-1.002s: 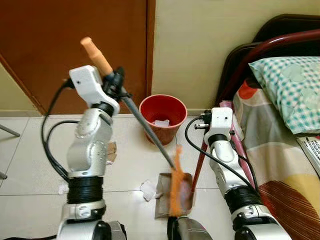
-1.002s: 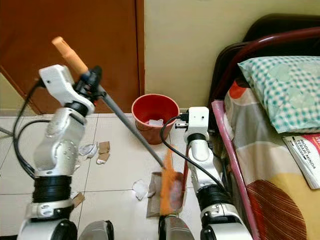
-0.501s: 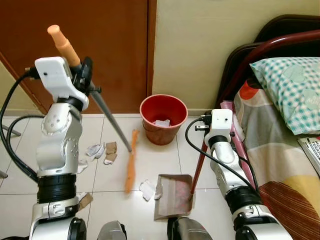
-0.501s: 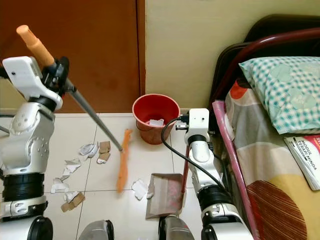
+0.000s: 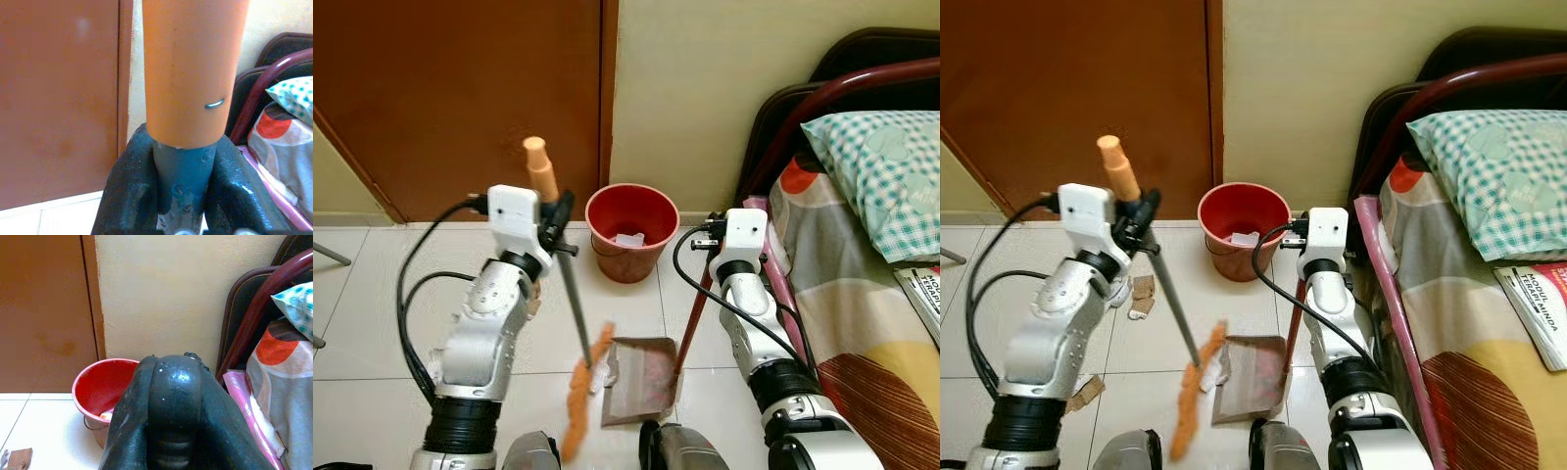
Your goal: Sweep floor
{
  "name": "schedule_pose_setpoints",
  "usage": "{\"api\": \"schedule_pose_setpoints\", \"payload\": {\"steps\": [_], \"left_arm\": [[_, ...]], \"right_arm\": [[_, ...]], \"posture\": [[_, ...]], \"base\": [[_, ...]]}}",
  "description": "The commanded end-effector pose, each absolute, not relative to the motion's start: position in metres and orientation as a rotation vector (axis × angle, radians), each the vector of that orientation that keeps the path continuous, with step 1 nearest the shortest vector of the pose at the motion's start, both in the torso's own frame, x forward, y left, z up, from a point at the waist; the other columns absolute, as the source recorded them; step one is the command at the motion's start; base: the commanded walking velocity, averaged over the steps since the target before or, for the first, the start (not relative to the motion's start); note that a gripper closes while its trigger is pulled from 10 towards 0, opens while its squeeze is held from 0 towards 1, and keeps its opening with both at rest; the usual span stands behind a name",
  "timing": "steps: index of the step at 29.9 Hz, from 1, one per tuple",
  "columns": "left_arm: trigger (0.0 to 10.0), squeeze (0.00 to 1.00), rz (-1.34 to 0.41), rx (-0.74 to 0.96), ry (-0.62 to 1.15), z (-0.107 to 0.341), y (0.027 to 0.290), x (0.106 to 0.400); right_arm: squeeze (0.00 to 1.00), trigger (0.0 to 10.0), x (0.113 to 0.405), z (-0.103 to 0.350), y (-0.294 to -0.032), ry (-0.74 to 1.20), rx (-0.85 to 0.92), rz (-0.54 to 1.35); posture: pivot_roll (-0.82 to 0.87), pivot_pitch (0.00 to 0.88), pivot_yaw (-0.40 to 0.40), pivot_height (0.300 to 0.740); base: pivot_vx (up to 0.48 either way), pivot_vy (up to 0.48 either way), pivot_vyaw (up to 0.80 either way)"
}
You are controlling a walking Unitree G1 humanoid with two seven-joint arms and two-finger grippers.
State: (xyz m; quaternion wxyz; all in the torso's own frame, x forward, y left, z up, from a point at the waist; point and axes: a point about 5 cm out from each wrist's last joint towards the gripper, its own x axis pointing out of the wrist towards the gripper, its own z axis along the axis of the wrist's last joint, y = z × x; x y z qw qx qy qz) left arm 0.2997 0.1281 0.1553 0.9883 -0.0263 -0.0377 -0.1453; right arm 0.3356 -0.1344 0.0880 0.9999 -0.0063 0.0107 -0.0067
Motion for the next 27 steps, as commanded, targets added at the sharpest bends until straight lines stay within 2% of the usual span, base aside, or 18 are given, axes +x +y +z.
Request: {"api": "schedule_pose_setpoints", "payload": {"steps": [1,13,15,18,25,27], "left_arm": [[10.0,0.00,-0.273,-0.015,-0.156,0.172,0.131,0.301],[10.0,0.00,-0.134,0.061,-0.161,0.173,0.161,0.311],[10.0,0.00,-0.130,0.088,-0.144,0.170,0.162,0.311],[10.0,0.00,-0.147,0.217,-0.152,0.166,0.161,0.309],[10.0,0.00,-0.157,0.292,-0.176,0.167,0.160,0.308],[10.0,0.00,-0.161,0.311,-0.195,0.169,0.160,0.309]], "right_arm": [[0.00,10.0,0.336,0.089,-0.135,0.018,0.006,-0.014],[0.00,10.0,0.336,0.085,-0.129,0.043,0.023,0.012],[0.00,10.0,0.335,0.083,-0.130,0.052,0.020,0.016],[0.00,10.0,0.334,0.080,-0.133,0.071,0.000,0.031],[0.00,10.0,0.332,0.081,-0.134,0.076,0.032,0.093],[0.00,10.0,0.331,0.082,-0.131,0.083,0.066,0.173]], "posture": [[0.03,0.133,-0.062,0.740],[0.04,0.135,-0.065,0.740],[0.04,0.135,-0.066,0.740],[0.03,0.136,-0.069,0.740],[0.03,0.137,-0.070,0.740],[0.03,0.137,-0.070,0.740]], "base": [[0.000,0.000,0.00],[0.000,0.000,0.00],[0.000,0.000,0.00],[0.000,0.000,0.00],[0.000,0.000,0.00],[0.000,0.000,0.00]]}}
